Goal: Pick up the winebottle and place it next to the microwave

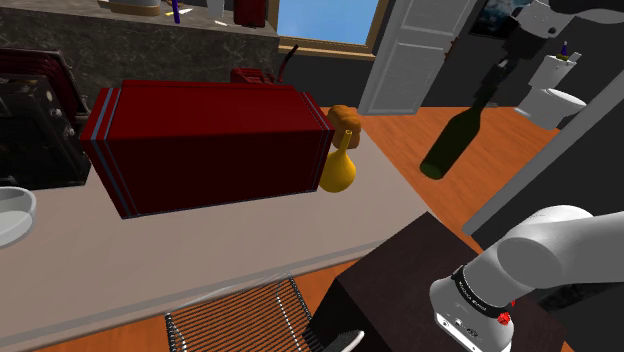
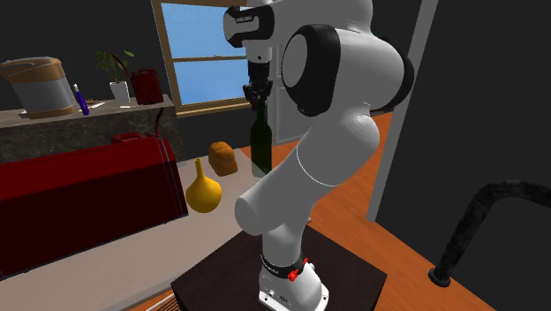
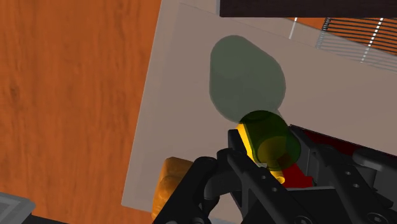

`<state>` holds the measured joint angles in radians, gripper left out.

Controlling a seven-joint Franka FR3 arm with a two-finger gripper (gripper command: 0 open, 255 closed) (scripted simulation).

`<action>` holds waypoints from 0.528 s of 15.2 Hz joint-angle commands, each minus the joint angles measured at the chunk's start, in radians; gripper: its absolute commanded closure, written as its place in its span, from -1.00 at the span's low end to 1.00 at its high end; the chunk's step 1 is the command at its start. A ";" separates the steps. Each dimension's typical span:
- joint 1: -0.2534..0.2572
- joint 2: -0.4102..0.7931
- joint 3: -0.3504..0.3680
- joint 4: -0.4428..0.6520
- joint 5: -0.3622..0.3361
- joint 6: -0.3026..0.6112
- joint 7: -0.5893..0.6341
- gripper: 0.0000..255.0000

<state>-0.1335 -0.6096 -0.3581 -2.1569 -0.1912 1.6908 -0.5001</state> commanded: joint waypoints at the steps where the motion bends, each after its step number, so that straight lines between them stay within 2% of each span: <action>1: 0.002 0.005 0.004 0.032 0.003 -0.028 -0.001 1.00; 8: 0.010 0.036 0.011 0.151 0.016 -0.116 -0.008 1.00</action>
<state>-0.1251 -0.5800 -0.3494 -2.0286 -0.1780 1.5913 -0.5078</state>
